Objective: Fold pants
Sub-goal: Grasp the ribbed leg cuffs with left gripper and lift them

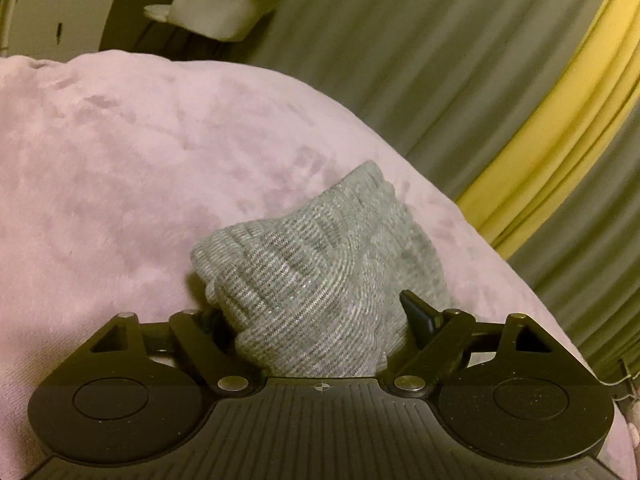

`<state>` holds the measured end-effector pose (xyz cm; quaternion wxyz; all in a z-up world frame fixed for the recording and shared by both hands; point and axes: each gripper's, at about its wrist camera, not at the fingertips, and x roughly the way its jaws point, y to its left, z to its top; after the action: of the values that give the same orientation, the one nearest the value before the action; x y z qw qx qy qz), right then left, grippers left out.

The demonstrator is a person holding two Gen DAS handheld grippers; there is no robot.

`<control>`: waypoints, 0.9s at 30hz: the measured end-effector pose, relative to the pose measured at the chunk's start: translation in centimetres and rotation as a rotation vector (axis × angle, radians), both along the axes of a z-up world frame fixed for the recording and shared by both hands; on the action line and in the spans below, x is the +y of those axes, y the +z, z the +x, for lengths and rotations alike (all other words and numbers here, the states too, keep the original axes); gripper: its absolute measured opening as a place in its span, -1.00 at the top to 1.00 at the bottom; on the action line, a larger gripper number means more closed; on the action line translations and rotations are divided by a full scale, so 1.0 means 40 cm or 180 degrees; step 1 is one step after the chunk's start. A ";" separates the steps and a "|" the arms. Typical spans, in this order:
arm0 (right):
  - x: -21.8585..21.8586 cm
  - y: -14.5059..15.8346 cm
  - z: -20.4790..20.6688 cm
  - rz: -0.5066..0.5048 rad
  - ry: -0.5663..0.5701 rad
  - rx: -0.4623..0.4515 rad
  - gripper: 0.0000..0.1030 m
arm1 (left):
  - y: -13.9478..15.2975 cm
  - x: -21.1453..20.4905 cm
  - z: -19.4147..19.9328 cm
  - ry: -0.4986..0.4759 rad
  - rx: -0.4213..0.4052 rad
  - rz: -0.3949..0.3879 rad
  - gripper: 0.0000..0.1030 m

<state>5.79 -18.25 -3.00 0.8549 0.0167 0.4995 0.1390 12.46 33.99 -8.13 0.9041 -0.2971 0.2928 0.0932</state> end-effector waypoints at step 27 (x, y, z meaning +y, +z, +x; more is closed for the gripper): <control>-0.099 0.090 -0.016 0.0339 -0.0484 -0.0115 -1.00 | 0.082 -0.019 -0.020 0.0051 -0.0112 -0.0036 0.09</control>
<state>5.14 -22.22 0.62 0.8698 0.0976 0.4731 0.1003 11.65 33.22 -4.86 0.9066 -0.3062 0.2749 0.0936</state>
